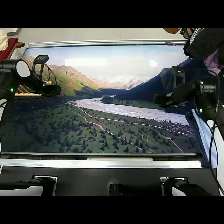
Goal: Fold the clothes and pants, and hang the long-sleeved shirts on hangers.
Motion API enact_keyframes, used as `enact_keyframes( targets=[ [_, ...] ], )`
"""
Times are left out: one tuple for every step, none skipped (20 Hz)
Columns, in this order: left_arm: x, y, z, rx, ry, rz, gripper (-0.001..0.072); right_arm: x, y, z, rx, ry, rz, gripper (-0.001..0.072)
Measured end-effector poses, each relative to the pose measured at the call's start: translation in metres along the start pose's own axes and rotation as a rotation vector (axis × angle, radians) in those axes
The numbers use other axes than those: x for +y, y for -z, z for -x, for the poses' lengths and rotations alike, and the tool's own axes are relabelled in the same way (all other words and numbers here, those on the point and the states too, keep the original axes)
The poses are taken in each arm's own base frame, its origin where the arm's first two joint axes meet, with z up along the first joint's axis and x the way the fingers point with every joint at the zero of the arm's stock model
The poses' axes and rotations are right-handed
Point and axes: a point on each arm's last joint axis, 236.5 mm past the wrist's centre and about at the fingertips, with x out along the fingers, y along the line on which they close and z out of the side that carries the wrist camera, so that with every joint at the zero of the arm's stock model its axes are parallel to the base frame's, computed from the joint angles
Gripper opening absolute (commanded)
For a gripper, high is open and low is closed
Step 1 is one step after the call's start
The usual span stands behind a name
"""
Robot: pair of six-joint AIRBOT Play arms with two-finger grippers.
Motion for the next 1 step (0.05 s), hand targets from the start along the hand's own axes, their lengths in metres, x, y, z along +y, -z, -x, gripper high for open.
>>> enact_keyframes(
  targets=[
    [0.0000, 0.0000, 0.0000, 0.000, 0.000, 0.000, 0.0019, 0.0000, 0.0000, 0.0000, 0.000, 0.000, 0.000, 0.0042]
  ],
)
